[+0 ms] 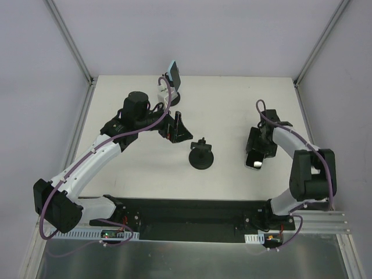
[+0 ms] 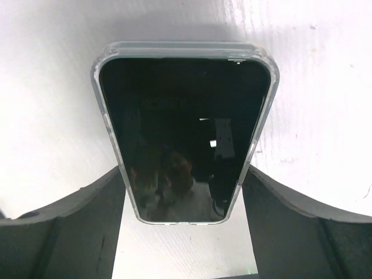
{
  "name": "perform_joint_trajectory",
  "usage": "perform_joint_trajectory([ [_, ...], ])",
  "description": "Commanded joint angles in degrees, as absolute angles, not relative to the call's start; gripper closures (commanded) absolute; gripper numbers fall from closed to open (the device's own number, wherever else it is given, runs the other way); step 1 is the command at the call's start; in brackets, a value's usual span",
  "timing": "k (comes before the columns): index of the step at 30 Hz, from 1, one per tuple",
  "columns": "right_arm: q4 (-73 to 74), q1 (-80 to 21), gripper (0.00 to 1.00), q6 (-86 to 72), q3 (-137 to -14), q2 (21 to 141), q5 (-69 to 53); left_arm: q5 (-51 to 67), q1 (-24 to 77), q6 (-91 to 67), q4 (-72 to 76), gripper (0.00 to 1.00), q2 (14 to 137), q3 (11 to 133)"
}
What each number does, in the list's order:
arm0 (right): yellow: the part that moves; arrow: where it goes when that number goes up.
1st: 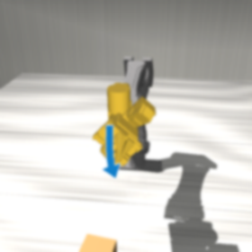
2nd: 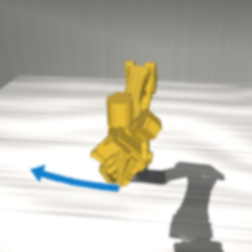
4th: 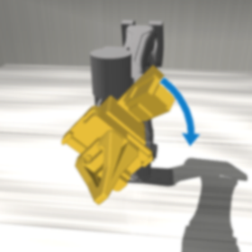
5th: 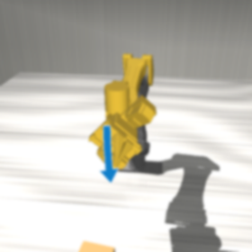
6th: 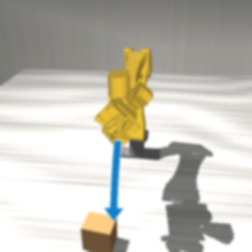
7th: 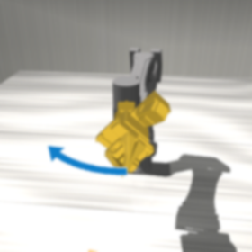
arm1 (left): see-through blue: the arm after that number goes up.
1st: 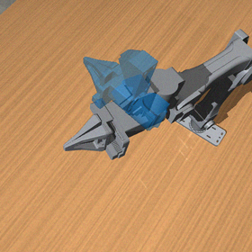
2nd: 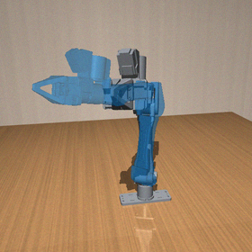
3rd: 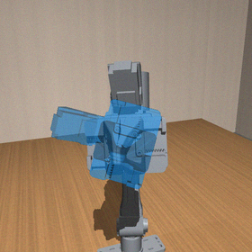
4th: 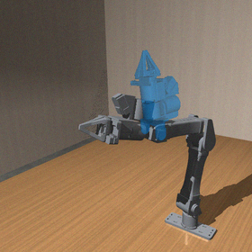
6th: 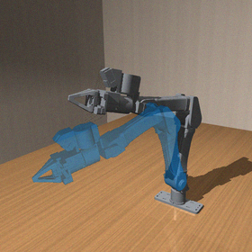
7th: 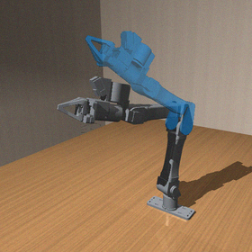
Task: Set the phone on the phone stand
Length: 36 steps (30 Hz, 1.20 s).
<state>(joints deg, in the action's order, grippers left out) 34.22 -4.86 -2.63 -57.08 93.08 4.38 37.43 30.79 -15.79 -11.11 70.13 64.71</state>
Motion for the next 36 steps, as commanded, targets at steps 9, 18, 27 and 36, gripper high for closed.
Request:
perform_joint_trajectory([
  [9, 4.41, -5.62, 0.85, -2.29, -39.82, 60.4, -2.8, 39.37, 31.2, -13.36, -6.77, 0.03, 68.2, 64.07],
  [18, -6.58, -10.45, 0.84, -0.35, -43.76, 50.45, -10.54, 41.84, 31.29, -25.39, -5.89, 0.09, 75.48, 75.31],
  [27, -15.27, -17.22, 0.85, -2.81, -51.08, 54.59, -15.29, 32.36, 35.67, -24.81, -5.98, 0.12, 76.29, 82.62],
  [36, -13.98, -22.94, 0.88, -4.3, -46.5, 45.97, -14.07, 19.97, 44.28, -20.32, -9.4, 0.15, 80.5, 87.71],
])
